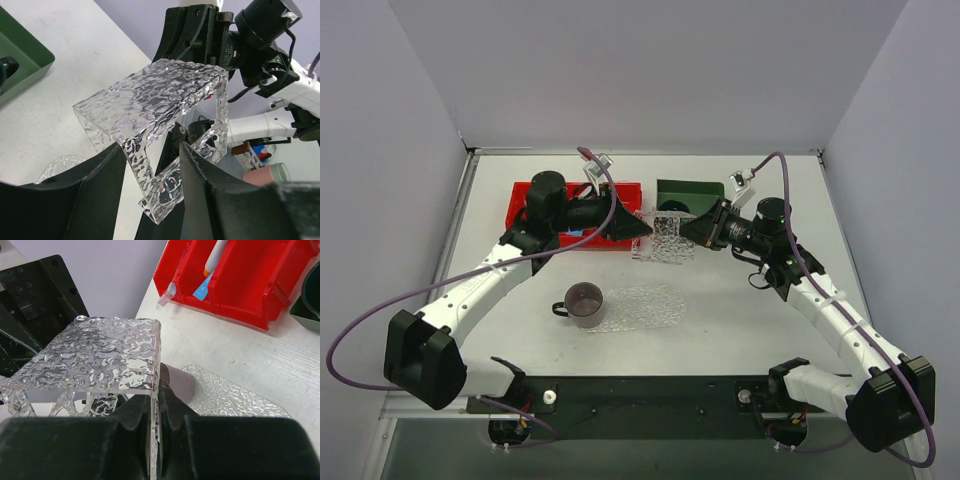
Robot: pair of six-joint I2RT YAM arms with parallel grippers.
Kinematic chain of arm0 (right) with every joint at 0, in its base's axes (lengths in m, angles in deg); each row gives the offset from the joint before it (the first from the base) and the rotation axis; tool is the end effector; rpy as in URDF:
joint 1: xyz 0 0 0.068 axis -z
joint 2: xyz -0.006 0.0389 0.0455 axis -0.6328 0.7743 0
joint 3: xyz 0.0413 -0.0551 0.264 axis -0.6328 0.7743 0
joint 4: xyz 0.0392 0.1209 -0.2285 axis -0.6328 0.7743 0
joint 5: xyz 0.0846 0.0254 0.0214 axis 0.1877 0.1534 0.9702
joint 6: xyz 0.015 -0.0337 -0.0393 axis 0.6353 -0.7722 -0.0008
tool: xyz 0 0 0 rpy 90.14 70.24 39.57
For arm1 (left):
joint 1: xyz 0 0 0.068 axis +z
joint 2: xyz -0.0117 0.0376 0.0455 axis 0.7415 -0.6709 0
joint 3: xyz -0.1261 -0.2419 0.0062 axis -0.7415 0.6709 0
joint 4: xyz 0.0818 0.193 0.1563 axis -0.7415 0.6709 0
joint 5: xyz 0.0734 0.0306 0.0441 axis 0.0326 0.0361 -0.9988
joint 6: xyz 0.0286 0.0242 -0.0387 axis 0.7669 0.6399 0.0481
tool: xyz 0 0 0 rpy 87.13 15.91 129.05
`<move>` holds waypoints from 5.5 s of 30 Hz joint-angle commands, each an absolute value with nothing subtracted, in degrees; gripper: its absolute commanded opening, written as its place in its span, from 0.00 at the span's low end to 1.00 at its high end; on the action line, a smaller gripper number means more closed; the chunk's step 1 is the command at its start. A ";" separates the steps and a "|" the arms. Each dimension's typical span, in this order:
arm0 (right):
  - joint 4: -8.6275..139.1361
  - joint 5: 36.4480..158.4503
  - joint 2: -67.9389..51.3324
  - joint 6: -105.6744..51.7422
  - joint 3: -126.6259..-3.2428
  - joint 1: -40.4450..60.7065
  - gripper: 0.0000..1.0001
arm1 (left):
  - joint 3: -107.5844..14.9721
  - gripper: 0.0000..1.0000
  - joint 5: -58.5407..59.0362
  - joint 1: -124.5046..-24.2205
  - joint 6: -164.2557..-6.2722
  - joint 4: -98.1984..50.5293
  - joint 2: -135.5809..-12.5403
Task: Prepare toiletry sets of a toothbrush and toothpaste on the tray
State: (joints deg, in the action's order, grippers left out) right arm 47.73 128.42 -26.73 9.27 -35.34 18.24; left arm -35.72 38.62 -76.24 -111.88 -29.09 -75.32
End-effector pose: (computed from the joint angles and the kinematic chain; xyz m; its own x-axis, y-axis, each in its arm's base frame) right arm 0.2276 0.1113 0.3360 -0.5853 0.3466 -0.7330 -0.6338 0.3682 0.6803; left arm 0.2595 -0.1695 0.3515 -0.6867 -0.1117 -0.7183 0.6814 0.2453 -0.6895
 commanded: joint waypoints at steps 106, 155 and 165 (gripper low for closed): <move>74.42 91.65 -17.14 10.52 -47.04 -5.57 0.33 | -24.50 0.00 31.36 -73.26 -127.38 -40.01 -72.83; 72.66 86.29 -24.61 12.71 -39.67 -3.10 0.00 | -33.11 0.77 16.95 -76.16 -103.22 -16.46 -67.47; 68.27 89.37 -29.17 17.36 -33.52 -2.40 0.00 | -33.55 0.77 15.81 -75.90 -101.82 -15.41 -67.48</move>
State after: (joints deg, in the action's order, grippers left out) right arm 73.41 87.81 -25.83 13.62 -35.41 -2.83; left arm -30.65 17.48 -75.96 -104.23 -15.29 -68.52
